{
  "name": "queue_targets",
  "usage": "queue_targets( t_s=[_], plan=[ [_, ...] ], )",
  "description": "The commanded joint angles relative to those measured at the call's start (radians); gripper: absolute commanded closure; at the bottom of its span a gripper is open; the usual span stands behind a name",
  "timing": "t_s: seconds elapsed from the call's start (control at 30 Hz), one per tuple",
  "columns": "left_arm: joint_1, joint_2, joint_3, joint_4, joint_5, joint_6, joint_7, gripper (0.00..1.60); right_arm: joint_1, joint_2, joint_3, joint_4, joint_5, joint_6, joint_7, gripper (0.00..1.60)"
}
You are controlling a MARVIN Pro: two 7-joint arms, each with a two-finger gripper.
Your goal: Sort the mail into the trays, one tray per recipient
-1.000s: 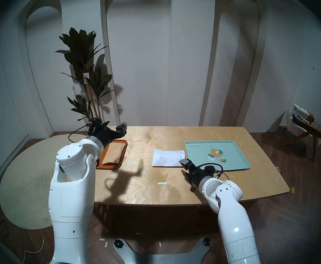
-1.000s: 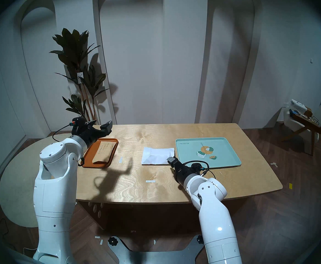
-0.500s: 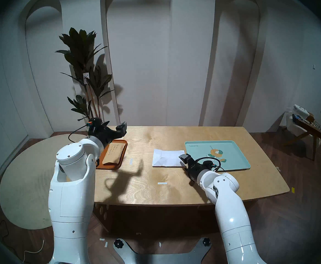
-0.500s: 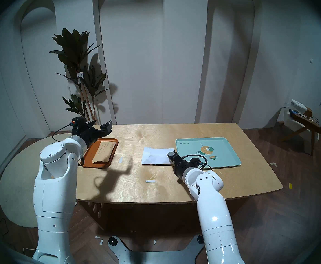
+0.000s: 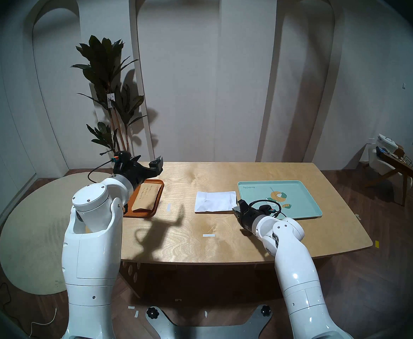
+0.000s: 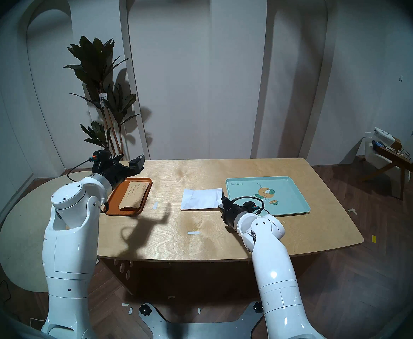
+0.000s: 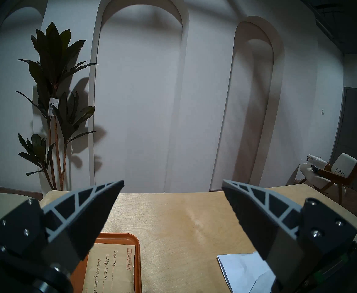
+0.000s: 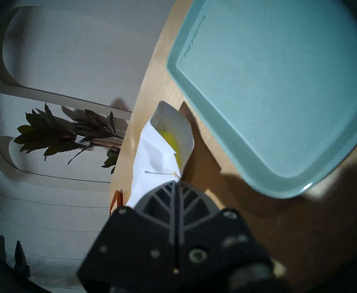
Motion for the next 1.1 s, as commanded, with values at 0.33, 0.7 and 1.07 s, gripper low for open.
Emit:
queue_targets(
  t_s=[0.33,0.7,1.07],
  plan=[
    [-0.015,0.007,0.001,-0.017,-0.006,-0.007,0.005,0.0,0.116,0.018,-0.053,-0.141,-0.056,0.007,0.014,1.6],
    [-0.014,0.011,0.003,-0.019,-0.012,-0.009,0.01,0.0,0.133,0.06,0.041,-0.264,-0.04,0.037,-0.037,1.6],
    [-0.013,0.015,0.006,-0.02,-0.016,-0.011,0.016,0.0,0.079,0.1,0.126,-0.315,0.006,0.113,-0.103,1.6]
  ],
)
